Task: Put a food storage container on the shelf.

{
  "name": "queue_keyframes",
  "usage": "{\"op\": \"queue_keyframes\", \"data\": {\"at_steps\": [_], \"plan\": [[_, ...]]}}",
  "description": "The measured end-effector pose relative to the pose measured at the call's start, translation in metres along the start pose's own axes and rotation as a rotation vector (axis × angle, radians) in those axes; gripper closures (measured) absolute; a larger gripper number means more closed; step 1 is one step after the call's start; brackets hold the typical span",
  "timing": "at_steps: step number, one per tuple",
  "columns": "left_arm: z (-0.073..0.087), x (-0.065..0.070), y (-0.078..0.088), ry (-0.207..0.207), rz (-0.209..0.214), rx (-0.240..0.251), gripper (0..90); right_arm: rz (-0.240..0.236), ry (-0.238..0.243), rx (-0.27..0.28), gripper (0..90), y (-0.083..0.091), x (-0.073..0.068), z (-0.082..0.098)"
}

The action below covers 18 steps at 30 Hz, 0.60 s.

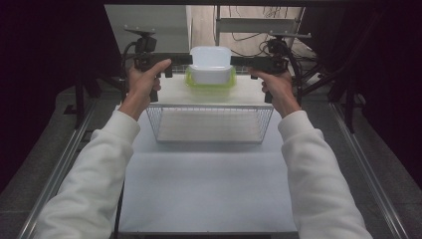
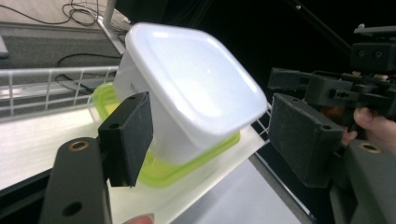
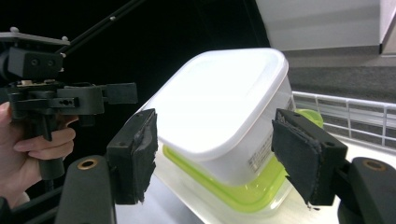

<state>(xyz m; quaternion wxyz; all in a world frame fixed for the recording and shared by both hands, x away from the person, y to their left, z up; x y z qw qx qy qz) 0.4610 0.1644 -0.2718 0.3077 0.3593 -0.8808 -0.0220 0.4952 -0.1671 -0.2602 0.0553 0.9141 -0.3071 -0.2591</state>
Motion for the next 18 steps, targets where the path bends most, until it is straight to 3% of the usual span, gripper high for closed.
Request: {"op": "queue_keyframes", "data": {"at_steps": [7,18], "plan": [[0.013,0.0,0.009,-0.009,-0.01,0.005,30.5,-0.016,0.015,-0.002,30.6,0.012,0.001,0.012],[0.049,0.016,0.038,-0.092,-0.002,-0.007,30.5,-0.017,0.066,-0.001,30.8,0.045,-0.007,0.04]]}}
Point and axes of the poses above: each handheld gripper's, and its own axes: y roughly backward along the jaws, z roughly out of its underside, x roughly to its right, the point moved 1 cm from there along -y, roughly forward along the jaws, and after that the axes turned 5 degrees about x, right-handed, at the moved point
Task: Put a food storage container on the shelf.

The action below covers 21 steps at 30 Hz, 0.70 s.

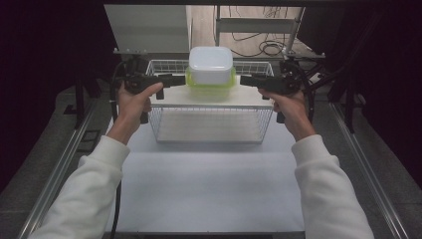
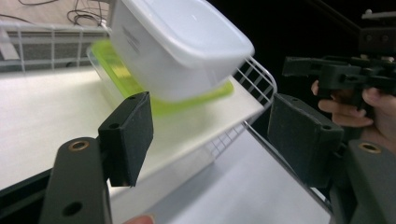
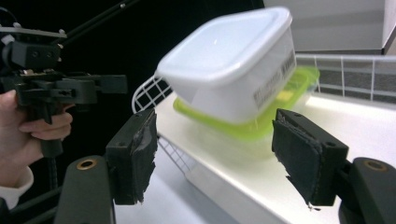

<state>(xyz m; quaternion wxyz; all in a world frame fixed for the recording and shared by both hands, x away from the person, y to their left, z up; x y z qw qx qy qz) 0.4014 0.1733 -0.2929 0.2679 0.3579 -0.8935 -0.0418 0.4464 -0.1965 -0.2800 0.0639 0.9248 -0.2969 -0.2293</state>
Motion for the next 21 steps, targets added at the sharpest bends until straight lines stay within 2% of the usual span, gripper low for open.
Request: {"op": "queue_keyframes", "data": {"at_steps": [8,10,15,20,21], "plan": [[0.042,0.016,0.027,-0.033,0.018,0.002,30.0,0.034,0.073,-0.03,31.2,0.032,-0.011,0.036],[0.055,0.016,0.033,-0.031,0.032,0.002,29.9,0.045,0.086,-0.038,31.2,0.042,-0.013,0.049],[0.093,0.011,0.045,-0.023,0.022,-0.01,29.9,0.048,0.089,-0.053,31.3,0.06,-0.013,0.079],[0.131,0.001,0.05,-0.027,-0.024,-0.071,29.8,0.067,0.106,-0.058,31.5,0.076,-0.008,0.115],[0.137,0.0,0.05,-0.023,-0.023,-0.083,29.8,0.07,0.098,-0.063,31.5,0.081,-0.005,0.125]]}}
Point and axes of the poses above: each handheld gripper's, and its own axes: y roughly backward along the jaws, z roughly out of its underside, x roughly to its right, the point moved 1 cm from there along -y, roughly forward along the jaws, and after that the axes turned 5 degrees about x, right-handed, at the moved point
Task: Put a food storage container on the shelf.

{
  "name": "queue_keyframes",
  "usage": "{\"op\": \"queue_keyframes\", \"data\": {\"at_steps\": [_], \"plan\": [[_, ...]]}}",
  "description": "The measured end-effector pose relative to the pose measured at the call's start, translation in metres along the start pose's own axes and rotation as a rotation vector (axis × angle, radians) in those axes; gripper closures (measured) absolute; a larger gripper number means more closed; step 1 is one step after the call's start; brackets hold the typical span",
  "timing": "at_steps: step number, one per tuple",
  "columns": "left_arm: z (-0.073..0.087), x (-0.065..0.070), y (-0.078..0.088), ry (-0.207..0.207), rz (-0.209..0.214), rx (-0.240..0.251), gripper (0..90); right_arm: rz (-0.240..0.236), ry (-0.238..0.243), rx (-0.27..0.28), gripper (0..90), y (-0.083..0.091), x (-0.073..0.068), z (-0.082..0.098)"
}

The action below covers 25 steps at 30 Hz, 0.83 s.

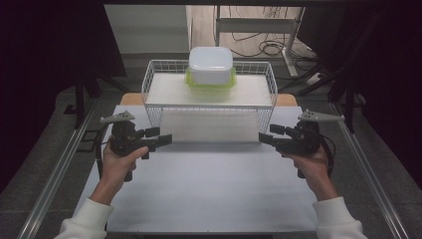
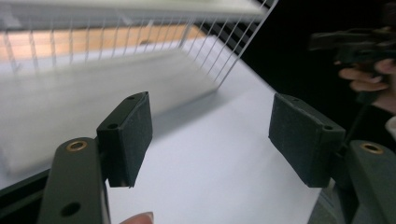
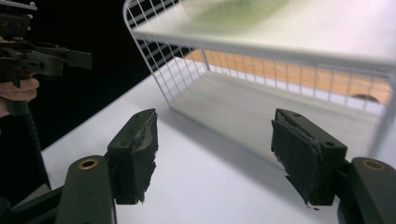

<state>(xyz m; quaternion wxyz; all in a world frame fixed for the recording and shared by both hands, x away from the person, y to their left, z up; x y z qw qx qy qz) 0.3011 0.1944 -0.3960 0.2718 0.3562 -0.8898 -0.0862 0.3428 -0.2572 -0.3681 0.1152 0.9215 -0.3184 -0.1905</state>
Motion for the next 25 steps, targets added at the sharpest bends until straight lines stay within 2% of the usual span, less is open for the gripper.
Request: {"op": "queue_keyframes", "data": {"at_steps": [4,7,9,11,13,16,18,21,25], "plan": [[0.024,-0.004,0.001,0.003,-0.019,-0.043,29.7,-0.002,-0.01,-0.021,31.5,0.006,0.004,0.025],[0.04,-0.008,0.004,0.01,-0.034,-0.053,29.4,-0.004,-0.023,-0.032,31.5,0.009,0.008,0.045],[0.05,-0.01,0.005,0.018,-0.047,-0.053,29.2,-0.003,-0.029,-0.037,31.5,0.009,0.009,0.054],[0.057,-0.012,0.003,0.016,-0.056,-0.078,29.0,0.0,-0.024,-0.054,31.5,0.008,0.011,0.061],[0.059,-0.014,-0.001,0.024,-0.063,-0.085,28.9,0.004,-0.012,-0.058,31.5,0.006,0.012,0.066],[0.059,-0.014,-0.003,0.004,-0.082,-0.092,28.7,0.001,-0.007,-0.058,31.5,0.006,0.013,0.07],[0.059,-0.014,-0.002,0.005,-0.079,-0.088,28.6,0.007,-0.003,-0.053,31.3,0.007,0.014,0.071],[0.06,-0.016,0.0,0.016,-0.085,-0.084,28.3,0.004,0.005,-0.042,30.0,0.007,0.014,0.071],[0.06,-0.019,0.001,0.019,-0.091,-0.08,27.5,-0.013,0.04,-0.007,25.1,0.007,0.011,0.071]]}}
Point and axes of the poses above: each handheld gripper's, and its own axes: y roughly backward along the jaws, z roughly out of its underside, x roughly to its right, the point moved 1 cm from there along -y, roughly forward along the jaws, and after that the axes turned 5 degrees about x, right-handed, at the moved point
